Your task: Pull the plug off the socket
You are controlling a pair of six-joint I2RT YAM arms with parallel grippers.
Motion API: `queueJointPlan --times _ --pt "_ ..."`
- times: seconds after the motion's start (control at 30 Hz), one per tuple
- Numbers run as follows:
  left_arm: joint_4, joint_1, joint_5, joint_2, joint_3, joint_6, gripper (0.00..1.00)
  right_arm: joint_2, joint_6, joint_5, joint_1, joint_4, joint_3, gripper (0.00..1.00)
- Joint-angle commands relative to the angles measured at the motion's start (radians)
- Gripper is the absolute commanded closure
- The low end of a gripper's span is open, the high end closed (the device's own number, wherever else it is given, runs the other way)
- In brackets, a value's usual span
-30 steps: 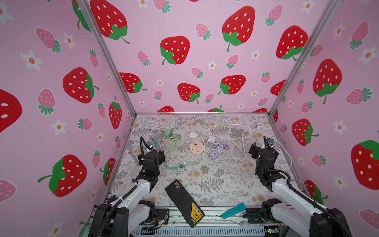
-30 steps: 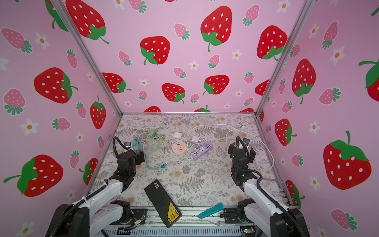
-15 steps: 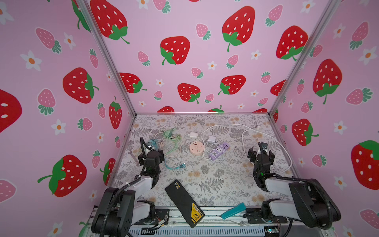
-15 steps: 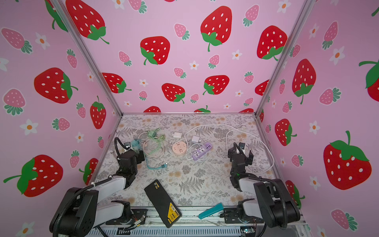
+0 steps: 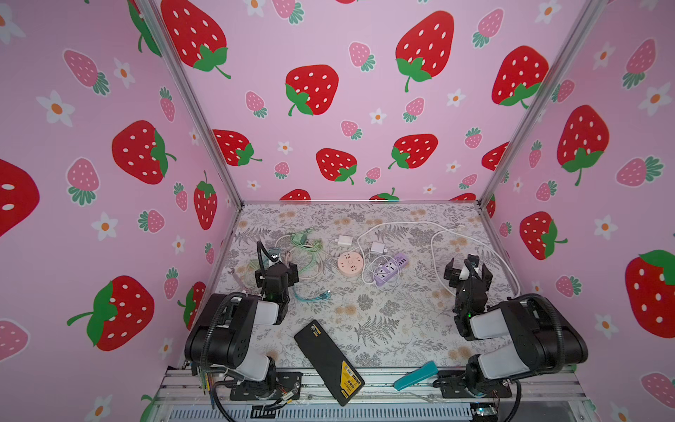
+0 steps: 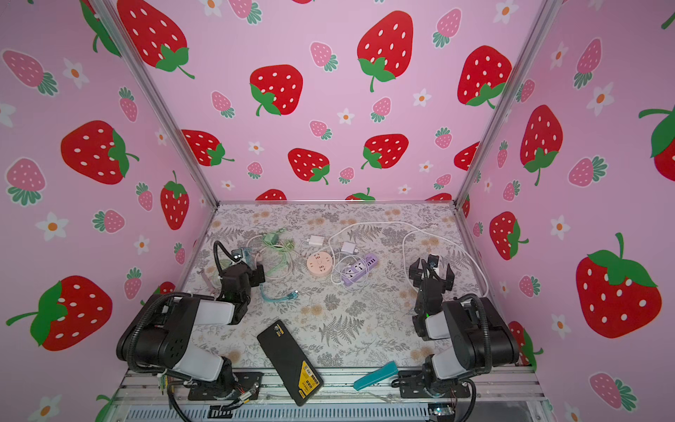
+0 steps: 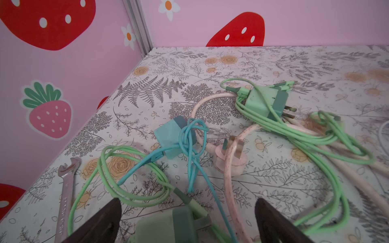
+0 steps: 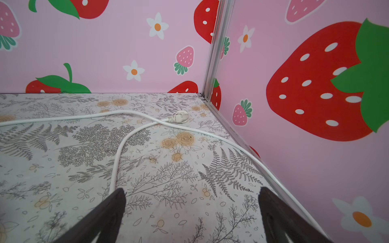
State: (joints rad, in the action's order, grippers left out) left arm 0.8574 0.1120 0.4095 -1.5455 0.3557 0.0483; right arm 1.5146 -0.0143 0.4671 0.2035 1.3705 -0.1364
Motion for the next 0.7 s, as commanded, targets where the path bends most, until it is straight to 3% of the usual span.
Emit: queueJointPlan --times 0.0,0.03,0.23,0.67 --pt "0.039 -0.008 -0.005 -0.002 0.036 -0.005 0.01 0.050 -0.004 -0.080 -0.020 0.147 0.008 0.00" --pt "0.036 -0.008 -0.006 -0.002 0.036 -0.003 0.01 0.080 0.002 -0.080 -0.022 0.193 0.007 0.00" --pt "0.023 -0.012 -0.010 -0.003 0.042 -0.001 0.01 0.062 -0.025 -0.087 -0.034 -0.084 -0.113 0.00" --pt "-0.019 -0.033 -0.045 -0.004 0.064 0.015 0.01 0.063 -0.021 -0.088 -0.036 -0.062 -0.108 0.00"
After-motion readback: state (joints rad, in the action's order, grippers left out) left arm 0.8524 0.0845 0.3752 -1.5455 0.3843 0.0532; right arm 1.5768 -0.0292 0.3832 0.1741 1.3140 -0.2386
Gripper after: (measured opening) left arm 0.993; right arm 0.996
